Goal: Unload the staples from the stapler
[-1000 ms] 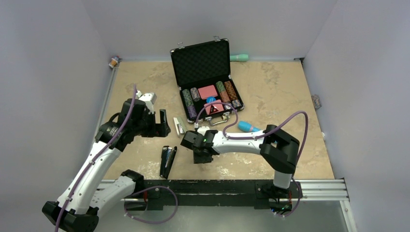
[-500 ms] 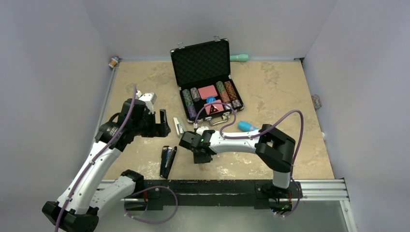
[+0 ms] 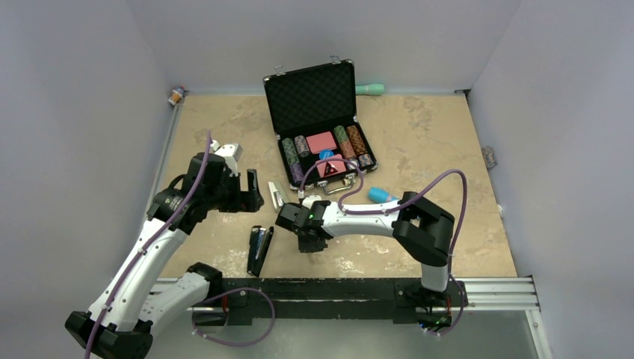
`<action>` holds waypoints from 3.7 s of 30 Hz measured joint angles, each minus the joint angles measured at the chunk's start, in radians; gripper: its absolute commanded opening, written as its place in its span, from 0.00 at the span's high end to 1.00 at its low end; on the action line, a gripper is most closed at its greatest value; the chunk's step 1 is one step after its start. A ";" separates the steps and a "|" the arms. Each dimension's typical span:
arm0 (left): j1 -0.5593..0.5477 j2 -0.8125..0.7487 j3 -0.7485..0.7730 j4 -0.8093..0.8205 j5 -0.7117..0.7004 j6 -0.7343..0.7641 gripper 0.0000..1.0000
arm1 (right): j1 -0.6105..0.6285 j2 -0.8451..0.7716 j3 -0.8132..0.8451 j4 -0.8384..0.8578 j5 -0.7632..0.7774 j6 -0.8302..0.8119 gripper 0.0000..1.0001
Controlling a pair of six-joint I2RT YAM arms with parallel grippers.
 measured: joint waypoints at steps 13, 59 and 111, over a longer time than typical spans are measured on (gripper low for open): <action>0.000 0.000 0.000 0.000 0.000 0.001 0.06 | 0.000 0.003 0.001 0.002 0.001 -0.008 1.00; 0.000 0.004 0.000 0.000 -0.001 0.004 0.06 | -0.189 -0.066 0.080 0.040 0.024 -0.188 1.00; 0.000 0.004 -0.001 0.010 0.027 -0.003 0.06 | -0.183 -0.077 -0.026 0.210 -0.051 -0.248 0.55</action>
